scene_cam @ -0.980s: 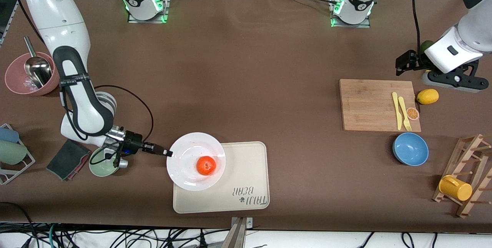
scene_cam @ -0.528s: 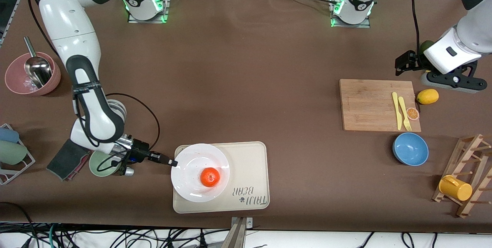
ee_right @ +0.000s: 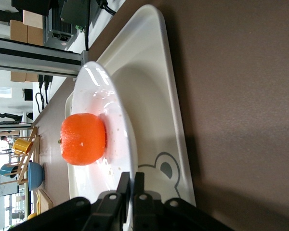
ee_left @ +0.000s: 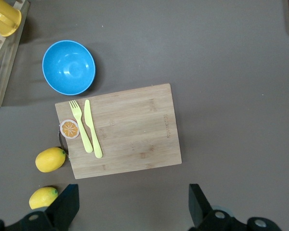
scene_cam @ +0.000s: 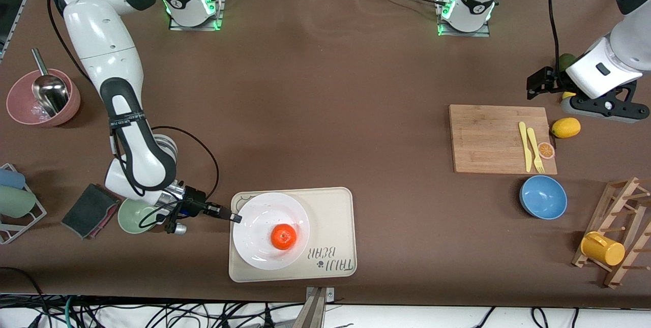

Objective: Place orange and plate with both arms
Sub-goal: 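Open the right gripper and pull it back from the plate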

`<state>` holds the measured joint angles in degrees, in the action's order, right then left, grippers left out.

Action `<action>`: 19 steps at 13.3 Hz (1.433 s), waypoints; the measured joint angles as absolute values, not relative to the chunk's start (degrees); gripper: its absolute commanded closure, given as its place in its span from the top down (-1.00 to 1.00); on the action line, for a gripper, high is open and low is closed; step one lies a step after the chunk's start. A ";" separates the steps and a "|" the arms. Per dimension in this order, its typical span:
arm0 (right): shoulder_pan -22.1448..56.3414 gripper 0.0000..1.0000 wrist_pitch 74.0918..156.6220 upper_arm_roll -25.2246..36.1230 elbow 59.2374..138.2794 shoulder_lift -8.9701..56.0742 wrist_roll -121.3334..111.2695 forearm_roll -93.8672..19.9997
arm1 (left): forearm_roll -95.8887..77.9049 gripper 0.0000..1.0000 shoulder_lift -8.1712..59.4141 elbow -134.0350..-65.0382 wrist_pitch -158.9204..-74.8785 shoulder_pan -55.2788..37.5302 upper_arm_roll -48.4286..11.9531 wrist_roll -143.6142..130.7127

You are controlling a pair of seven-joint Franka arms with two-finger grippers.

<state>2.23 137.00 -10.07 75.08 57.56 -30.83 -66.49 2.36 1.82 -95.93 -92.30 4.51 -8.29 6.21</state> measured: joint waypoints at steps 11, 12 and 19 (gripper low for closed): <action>2.25 1.00 130.37 -6.46 74.83 51.55 -31.06 -55.46 | 2.36 1.00 1.80 -95.92 -92.04 4.51 -8.33 6.21; 2.18 1.00 126.23 -4.56 75.84 49.54 -31.06 -51.51 | 2.36 1.00 1.80 -95.91 -92.04 4.50 -8.33 6.20; 1.72 1.00 102.34 2.29 78.50 36.84 -28.16 -23.67 | 2.36 1.00 1.79 -95.89 -91.98 4.50 -8.37 6.21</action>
